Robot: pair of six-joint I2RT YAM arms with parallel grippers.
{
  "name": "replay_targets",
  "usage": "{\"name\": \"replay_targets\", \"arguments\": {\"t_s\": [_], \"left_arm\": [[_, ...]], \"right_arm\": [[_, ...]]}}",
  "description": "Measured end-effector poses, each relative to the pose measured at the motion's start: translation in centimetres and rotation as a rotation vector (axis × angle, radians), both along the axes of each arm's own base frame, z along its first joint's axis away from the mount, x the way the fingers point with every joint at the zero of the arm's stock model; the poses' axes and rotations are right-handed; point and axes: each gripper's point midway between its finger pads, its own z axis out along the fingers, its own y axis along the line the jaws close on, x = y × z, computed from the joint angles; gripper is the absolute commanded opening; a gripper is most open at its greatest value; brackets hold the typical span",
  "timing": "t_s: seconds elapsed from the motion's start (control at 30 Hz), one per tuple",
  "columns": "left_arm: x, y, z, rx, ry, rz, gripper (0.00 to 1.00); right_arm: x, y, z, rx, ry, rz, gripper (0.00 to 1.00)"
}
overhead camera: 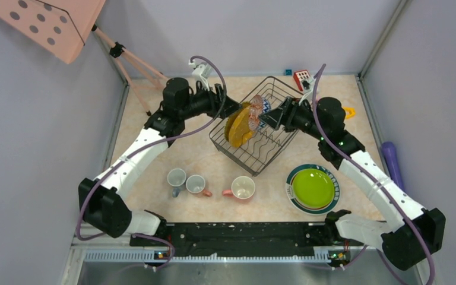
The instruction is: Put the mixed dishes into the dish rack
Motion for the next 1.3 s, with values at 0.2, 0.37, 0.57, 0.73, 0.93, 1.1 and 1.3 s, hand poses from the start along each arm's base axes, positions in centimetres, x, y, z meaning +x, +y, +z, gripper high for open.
{"name": "replay_targets", "arguments": {"t_s": [0.2, 0.37, 0.57, 0.73, 0.93, 1.1, 1.3], "left_arm": [[0.2, 1.5, -0.6, 0.063, 0.015, 0.085, 0.68], [0.7, 4.2, -2.2, 0.138, 0.074, 0.218, 0.68], [0.5, 8.7, -6.8, 0.191, 0.171, 0.366, 0.67], [0.1, 10.3, -11.2, 0.221, 0.285, 0.429, 0.67], [0.7, 10.5, -13.9, 0.203, 0.379, 0.467, 0.65], [1.7, 10.2, -16.9, 0.201, 0.477, 0.479, 0.61], [1.9, 10.1, -20.4, 0.217, 0.594, 0.458, 0.54]], "right_arm": [[0.5, -2.5, -0.1, -0.165, -0.053, -0.089, 0.0], [1.5, -4.1, 0.0, -0.32, -0.119, -0.127, 0.0], [5.1, -4.7, -0.6, -0.513, -0.171, -0.144, 0.0], [7.5, -5.4, -3.8, -0.707, -0.232, -0.106, 0.0], [8.8, -6.4, -6.5, -0.921, -0.427, -0.035, 0.0], [10.9, -6.2, -7.9, -1.046, -0.565, 0.046, 0.0], [13.8, -6.3, -11.9, -1.193, -0.628, 0.149, 0.0]]}}
